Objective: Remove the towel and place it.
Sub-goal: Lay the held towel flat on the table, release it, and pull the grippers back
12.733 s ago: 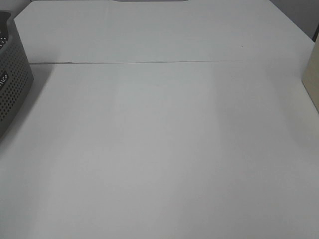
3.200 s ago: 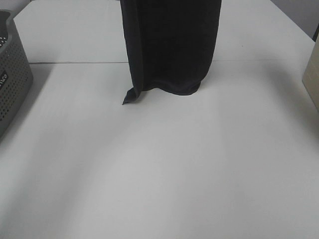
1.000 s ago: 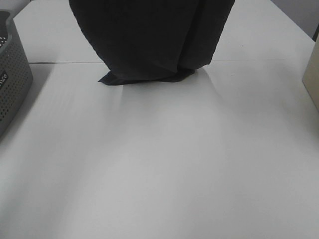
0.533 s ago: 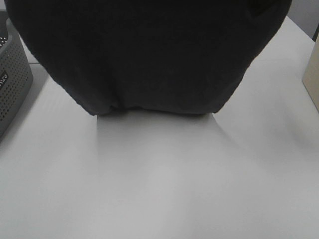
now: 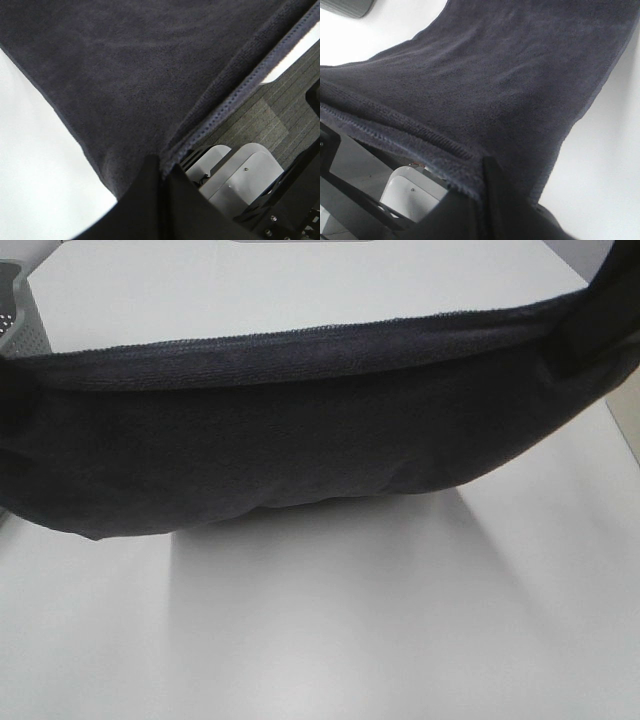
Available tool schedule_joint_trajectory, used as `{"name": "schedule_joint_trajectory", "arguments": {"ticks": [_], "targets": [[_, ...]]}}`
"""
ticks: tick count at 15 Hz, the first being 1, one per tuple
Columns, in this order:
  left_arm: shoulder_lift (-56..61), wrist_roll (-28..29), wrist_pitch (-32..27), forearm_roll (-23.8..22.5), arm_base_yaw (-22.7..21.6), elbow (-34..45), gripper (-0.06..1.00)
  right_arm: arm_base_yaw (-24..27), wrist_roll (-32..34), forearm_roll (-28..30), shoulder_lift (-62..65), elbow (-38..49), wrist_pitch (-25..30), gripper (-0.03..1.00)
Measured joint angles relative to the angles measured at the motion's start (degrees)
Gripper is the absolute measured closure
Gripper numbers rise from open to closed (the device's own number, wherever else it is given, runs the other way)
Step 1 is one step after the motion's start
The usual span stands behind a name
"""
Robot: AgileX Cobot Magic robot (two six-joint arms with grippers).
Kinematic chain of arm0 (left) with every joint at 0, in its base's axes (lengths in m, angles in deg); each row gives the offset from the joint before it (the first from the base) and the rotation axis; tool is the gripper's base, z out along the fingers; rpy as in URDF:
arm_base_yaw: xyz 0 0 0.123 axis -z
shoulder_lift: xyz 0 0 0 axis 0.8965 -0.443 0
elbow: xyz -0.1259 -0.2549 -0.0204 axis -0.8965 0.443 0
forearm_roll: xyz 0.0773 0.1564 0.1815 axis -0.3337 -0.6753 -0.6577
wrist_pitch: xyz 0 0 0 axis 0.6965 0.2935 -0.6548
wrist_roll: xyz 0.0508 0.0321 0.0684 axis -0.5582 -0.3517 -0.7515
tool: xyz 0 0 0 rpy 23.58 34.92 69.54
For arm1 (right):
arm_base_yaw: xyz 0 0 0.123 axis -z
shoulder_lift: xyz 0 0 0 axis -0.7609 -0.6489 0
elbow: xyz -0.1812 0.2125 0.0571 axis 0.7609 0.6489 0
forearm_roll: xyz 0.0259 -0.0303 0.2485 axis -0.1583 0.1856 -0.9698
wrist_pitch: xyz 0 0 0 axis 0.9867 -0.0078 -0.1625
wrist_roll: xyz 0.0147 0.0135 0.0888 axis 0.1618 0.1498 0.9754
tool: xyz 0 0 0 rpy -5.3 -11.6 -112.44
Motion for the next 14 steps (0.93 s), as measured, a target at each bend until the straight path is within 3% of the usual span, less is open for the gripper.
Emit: {"name": "schedule_joint_trajectory", "arguments": {"ticks": [2, 10, 14], "targets": [[3.7, 0.6, 0.5, 0.9, 0.1, 2.9, 0.94, -0.2, 1.3, -1.2, 3.4, 4.2, -0.1, 0.95], [4.2, 2.2, 0.7, 12.3, 0.2, 22.5, 0.94, -0.2, 2.4, -4.2, 5.1, 24.1, -0.3, 0.95], [2.0, 4.9, 0.7, 13.9, 0.2, 26.9, 0.94, -0.2, 2.9, -6.9, 0.3, 29.5, -0.2, 0.95]]}}
